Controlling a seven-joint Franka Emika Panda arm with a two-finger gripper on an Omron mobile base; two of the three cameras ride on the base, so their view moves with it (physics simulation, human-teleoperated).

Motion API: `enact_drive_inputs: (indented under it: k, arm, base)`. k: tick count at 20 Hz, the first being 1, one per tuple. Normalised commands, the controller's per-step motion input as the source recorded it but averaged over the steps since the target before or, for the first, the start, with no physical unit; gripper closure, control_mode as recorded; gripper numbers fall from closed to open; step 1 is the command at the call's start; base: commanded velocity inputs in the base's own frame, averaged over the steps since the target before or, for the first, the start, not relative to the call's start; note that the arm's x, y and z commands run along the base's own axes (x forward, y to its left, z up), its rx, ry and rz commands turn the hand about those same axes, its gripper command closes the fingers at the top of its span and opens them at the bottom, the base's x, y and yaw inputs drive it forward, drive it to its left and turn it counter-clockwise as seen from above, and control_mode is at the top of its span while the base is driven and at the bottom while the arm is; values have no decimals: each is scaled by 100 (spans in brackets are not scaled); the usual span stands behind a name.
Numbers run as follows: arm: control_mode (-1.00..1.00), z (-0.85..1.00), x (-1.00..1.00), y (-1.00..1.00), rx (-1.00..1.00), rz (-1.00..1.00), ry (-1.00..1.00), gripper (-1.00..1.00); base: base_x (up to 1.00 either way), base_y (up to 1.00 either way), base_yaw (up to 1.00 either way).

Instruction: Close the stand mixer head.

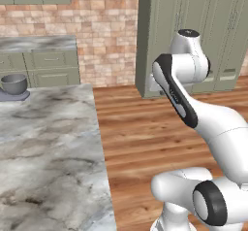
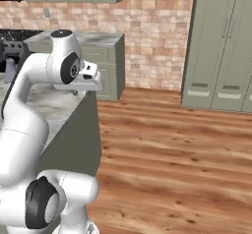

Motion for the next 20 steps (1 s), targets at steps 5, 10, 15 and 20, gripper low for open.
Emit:
enact_drive_inputs:
  k: [5, 10, 15, 20]
  arm:
    - [-100, 0, -48, 0, 1, 0, -1, -100]
    - [-100, 0, -84, -10, 7, 0, 0, -100]
    - [100, 0, -47, -5, 1, 0, 0, -100]
    - [100, 0, 0, 0, 0, 0, 0, -100]
  base:
    - [0, 0, 0]
    - [0, 0, 0]
    - [0, -3, 0]
    - [81, -39, -7]
